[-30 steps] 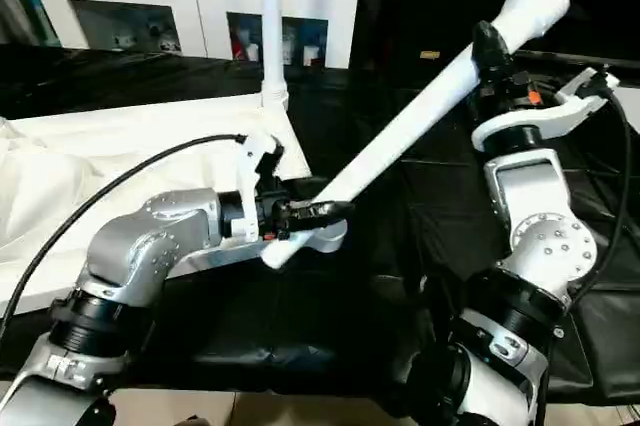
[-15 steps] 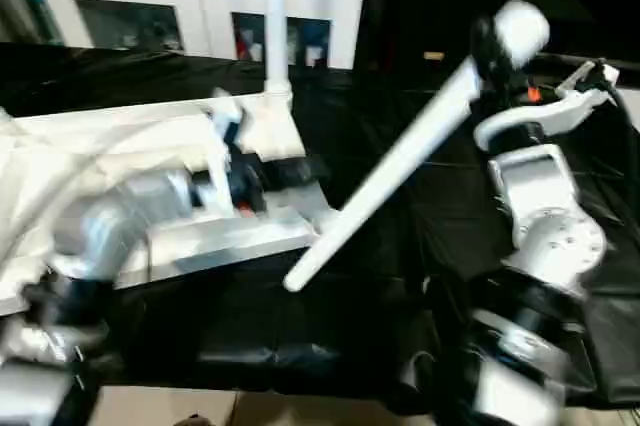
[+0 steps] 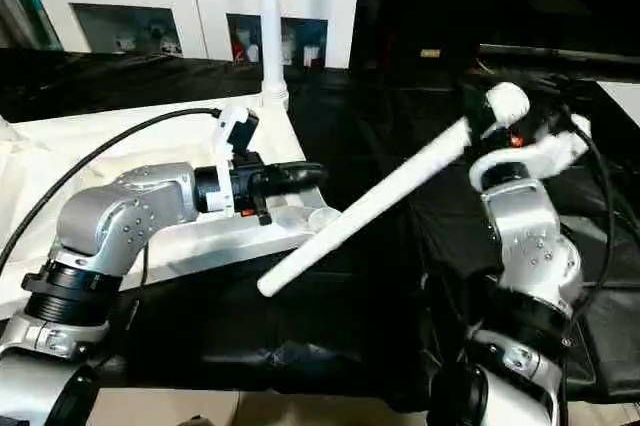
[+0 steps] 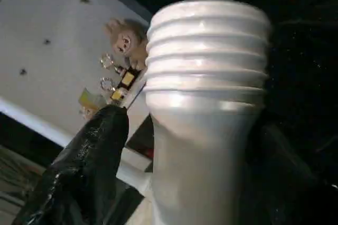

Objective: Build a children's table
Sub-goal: Pick table leg

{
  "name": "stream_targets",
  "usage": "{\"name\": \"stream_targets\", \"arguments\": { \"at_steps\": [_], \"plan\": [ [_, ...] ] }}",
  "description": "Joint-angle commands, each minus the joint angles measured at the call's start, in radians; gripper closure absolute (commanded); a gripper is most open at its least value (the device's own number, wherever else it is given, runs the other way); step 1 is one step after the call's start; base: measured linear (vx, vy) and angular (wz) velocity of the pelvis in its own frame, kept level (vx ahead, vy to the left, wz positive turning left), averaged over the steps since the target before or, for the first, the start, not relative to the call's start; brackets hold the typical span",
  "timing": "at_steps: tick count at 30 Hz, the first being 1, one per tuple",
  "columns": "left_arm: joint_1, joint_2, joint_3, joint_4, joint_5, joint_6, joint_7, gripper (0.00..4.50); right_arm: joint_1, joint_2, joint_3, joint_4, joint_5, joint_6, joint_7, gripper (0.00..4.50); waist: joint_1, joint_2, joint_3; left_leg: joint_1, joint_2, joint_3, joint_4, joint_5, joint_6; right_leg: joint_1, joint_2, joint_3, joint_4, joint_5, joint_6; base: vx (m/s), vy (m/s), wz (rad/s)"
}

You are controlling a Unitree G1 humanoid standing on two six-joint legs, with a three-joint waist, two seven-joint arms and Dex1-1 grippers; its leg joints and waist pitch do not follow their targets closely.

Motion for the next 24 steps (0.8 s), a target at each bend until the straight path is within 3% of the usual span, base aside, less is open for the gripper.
{"name": "stream_targets", "arguments": {
  "at_steps": [1,5,6,7,11,16,17,18,23,24],
  "plan": [
    [0.009,0.019,-0.017,-0.042,-0.001,0.005,-0.011,4.25,-0.029,0.005,-0.004,0.0,0.031,0.004,-0.011,1.34,0.002,-0.004,-0.072,-0.001,-0.023,0.018,-0.061,-0.169,0.001,0.075,-0.018,0.023,-0.065,-0.208,-0.124,0.0,0.0,0.0],
    [0.04,0.032,-0.067,-0.055,0.056,-0.037,-0.006,4.5,-0.04,0.01,-0.004,0.003,0.057,0.004,-0.018,1.68,0.001,-0.003,-0.071,-0.001,-0.022,0.018,-0.061,-0.166,0.006,0.073,-0.018,0.024,-0.065,-0.205,-0.119,0.0,0.0,0.0],
    [0.043,0.024,-0.062,-0.064,0.047,-0.028,-0.001,4.5,-0.04,0.007,-0.001,0.007,0.058,-0.001,-0.02,1.75,0.001,-0.008,-0.071,-0.002,-0.021,0.019,-0.061,-0.16,0.004,0.073,-0.018,0.025,-0.065,-0.21,-0.116,0.0,0.0,0.0],
    [0.043,0.024,-0.062,-0.064,0.047,-0.028,-0.001,4.5,-0.04,0.007,-0.001,0.007,0.058,-0.001,-0.02,1.78,0.003,-0.004,-0.071,-0.002,-0.021,0.019,-0.062,-0.162,0.0,0.073,-0.02,0.025,-0.065,-0.219,-0.117,0.0,0.0,0.0],
    [0.071,-0.025,-0.041,-0.119,-0.017,0.02,0.022,4.5,-0.064,0.022,-0.041,0.028,0.102,-0.016,-0.044,2.11,0.003,-0.013,-0.07,-0.003,-0.02,0.02,-0.061,-0.174,0.001,0.072,-0.022,0.025,-0.065,-0.238,-0.121,0.0,0.0,0.0],
    [0.097,-0.047,-0.059,-0.12,0.008,-0.005,0.056,4.5,-0.077,0.019,-0.044,0.046,0.115,-0.024,-0.049,2.55,0.003,-0.015,-0.07,-0.005,-0.023,0.021,-0.06,-0.167,0.007,0.071,-0.02,0.024,-0.069,-0.258,-0.089,0.0,0.0,0.0],
    [0.103,-0.053,-0.062,-0.121,0.02,-0.013,0.07,4.5,-0.075,0.014,-0.035,0.05,0.104,-0.024,-0.054,2.62,0.001,-0.019,-0.069,-0.01,-0.024,0.021,-0.06,-0.16,0.006,0.074,-0.02,0.024,-0.07,-0.266,-0.08,0.0,0.0,0.0],
    [0.107,-0.054,-0.069,-0.12,0.042,-0.021,0.089,4.5,-0.067,0.007,-0.02,0.052,0.086,-0.017,-0.06,2.68,0.0,-0.021,-0.07,-0.008,-0.023,0.021,-0.059,-0.156,0.006,0.072,-0.019,0.024,-0.07,-0.267,-0.072,0.0,0.0,0.0],
    [0.127,-0.05,-0.103,-0.148,0.074,-0.035,0.113,4.5,-0.035,-0.013,0.032,0.023,0.043,0.002,-0.048,3.07,0.001,-0.021,-0.07,-0.008,-0.023,0.022,-0.059,-0.147,0.004,0.07,-0.019,0.025,-0.071,-0.268,-0.06,0.0,0.0,0.0],
    [0.132,-0.052,-0.109,-0.156,0.077,-0.037,0.118,4.5,-0.008,-0.034,0.071,0.001,0.002,0.003,-0.03,3.07,0.004,-0.023,-0.07,-0.008,-0.023,0.022,-0.059,-0.144,0.004,0.072,-0.018,0.024,-0.071,-0.265,-0.061,0.0,0.0,0.0]
  ]
}}
